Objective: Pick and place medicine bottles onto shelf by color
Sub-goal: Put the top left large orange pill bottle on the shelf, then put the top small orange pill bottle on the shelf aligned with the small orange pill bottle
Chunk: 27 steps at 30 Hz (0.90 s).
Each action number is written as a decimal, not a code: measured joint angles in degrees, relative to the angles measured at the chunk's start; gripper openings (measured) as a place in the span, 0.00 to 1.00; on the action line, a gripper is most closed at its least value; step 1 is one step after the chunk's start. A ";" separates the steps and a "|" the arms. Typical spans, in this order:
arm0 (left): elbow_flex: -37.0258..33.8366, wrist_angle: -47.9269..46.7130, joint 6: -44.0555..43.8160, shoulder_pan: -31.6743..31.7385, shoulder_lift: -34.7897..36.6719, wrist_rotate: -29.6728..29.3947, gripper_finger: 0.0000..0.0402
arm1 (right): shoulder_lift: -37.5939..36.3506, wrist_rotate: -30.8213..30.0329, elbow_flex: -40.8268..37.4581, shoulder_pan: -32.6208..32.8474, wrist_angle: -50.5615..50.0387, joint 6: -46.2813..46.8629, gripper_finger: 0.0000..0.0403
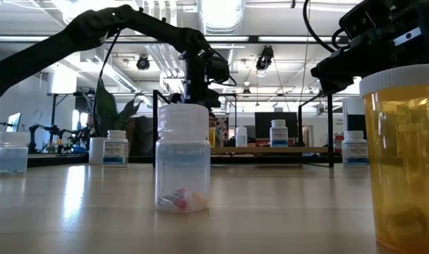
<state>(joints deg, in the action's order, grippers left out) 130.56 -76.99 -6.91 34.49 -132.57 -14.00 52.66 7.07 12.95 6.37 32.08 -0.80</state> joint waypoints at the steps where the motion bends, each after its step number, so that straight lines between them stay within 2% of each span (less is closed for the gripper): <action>1: 0.00 0.00 0.27 0.01 0.00 0.00 0.52 | 0.02 -0.06 0.00 0.00 0.00 0.12 0.16; 10: -0.03 0.24 1.28 0.03 0.00 0.02 0.67 | 0.02 -1.03 0.00 0.00 -0.01 0.79 0.16; 14: 1.25 -2.07 1.08 0.02 0.77 0.02 0.69 | 0.02 -3.80 0.00 0.00 -0.03 1.49 0.16; 18: 1.75 -3.85 -0.21 -1.26 5.07 -0.04 0.69 | 0.02 -4.33 0.00 0.00 -0.52 4.24 0.16; 23: -0.98 -3.17 -1.69 -6.41 12.96 -0.38 0.69 | 0.04 -6.13 -0.04 0.00 -0.81 6.23 0.16; 27: -6.35 1.91 -1.74 -15.12 20.31 -4.06 0.69 | 0.04 -10.01 -0.09 1.23 -1.86 8.52 0.16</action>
<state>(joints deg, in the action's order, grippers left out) 124.21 -75.08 -8.65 19.38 -112.26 -18.06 52.71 -2.94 12.86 7.60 30.22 7.73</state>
